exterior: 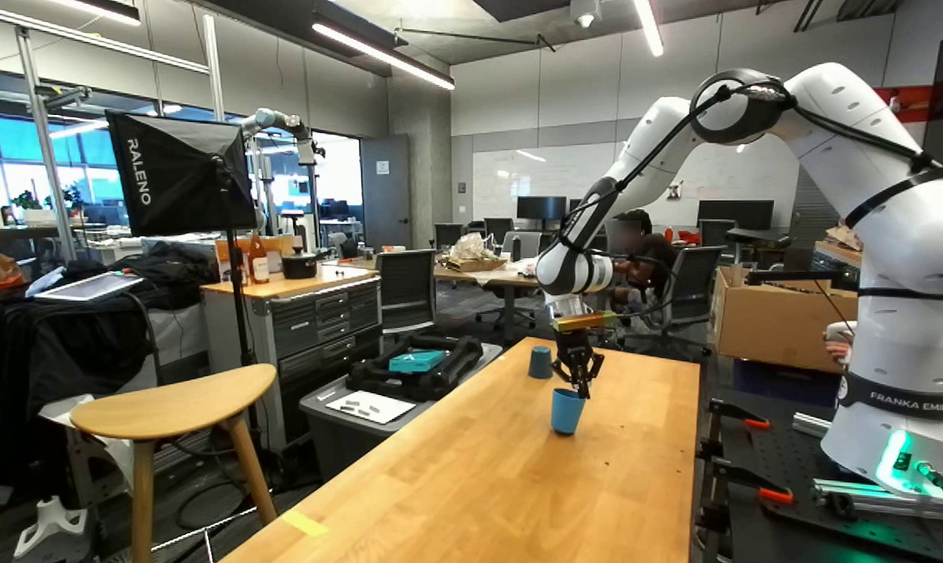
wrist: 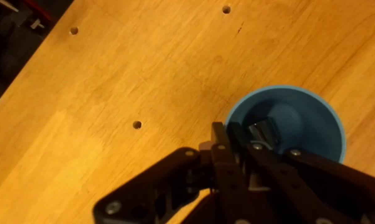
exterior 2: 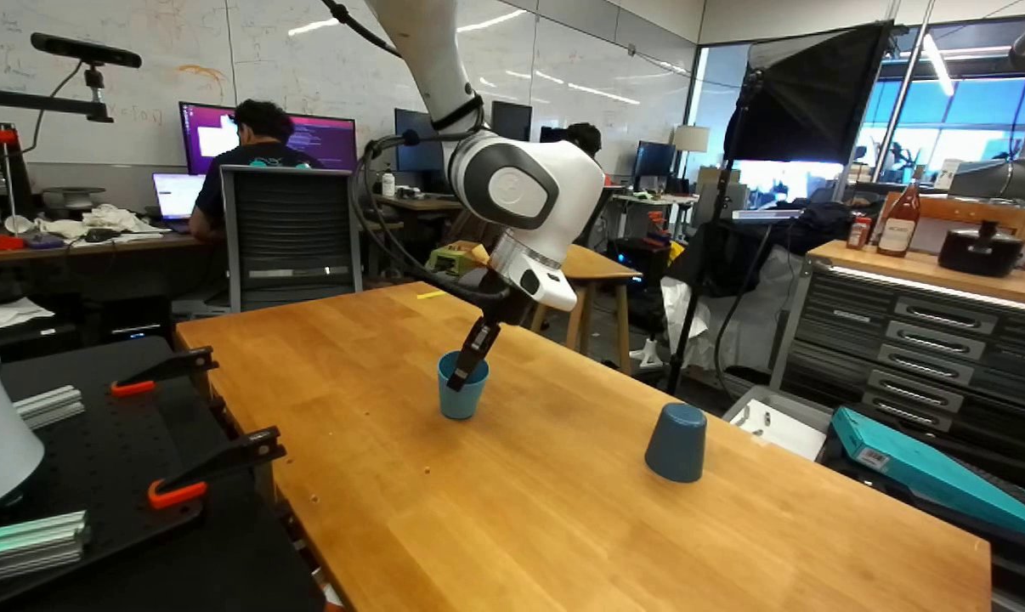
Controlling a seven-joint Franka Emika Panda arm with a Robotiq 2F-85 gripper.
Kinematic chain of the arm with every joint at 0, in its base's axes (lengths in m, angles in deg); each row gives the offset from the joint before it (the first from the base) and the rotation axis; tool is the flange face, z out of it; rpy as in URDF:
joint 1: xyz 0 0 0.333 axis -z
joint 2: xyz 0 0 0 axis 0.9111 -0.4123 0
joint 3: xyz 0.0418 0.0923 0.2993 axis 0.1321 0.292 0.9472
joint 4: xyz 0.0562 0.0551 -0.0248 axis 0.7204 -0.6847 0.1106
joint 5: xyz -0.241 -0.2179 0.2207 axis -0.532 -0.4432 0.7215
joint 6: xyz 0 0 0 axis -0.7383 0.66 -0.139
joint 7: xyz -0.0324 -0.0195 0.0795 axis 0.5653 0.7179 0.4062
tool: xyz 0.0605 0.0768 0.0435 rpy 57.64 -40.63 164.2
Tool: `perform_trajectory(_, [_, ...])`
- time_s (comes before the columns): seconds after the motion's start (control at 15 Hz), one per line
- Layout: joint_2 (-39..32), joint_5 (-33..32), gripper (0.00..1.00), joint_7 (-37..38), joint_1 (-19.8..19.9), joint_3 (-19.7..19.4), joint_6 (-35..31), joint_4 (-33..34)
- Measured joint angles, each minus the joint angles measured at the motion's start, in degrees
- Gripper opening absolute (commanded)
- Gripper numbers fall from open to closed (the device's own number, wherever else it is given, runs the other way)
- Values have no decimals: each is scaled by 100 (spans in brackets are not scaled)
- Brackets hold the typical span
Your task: Place the silver object in the light blue mug
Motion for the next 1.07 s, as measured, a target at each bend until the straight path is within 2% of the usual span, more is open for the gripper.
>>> perform_trajectory(0.67, [359, -66, 1, -49, 1, -9, 37, 160])
perform_trajectory(1.07, [248, -66, 1, -73, 8, -23, -20, 18])
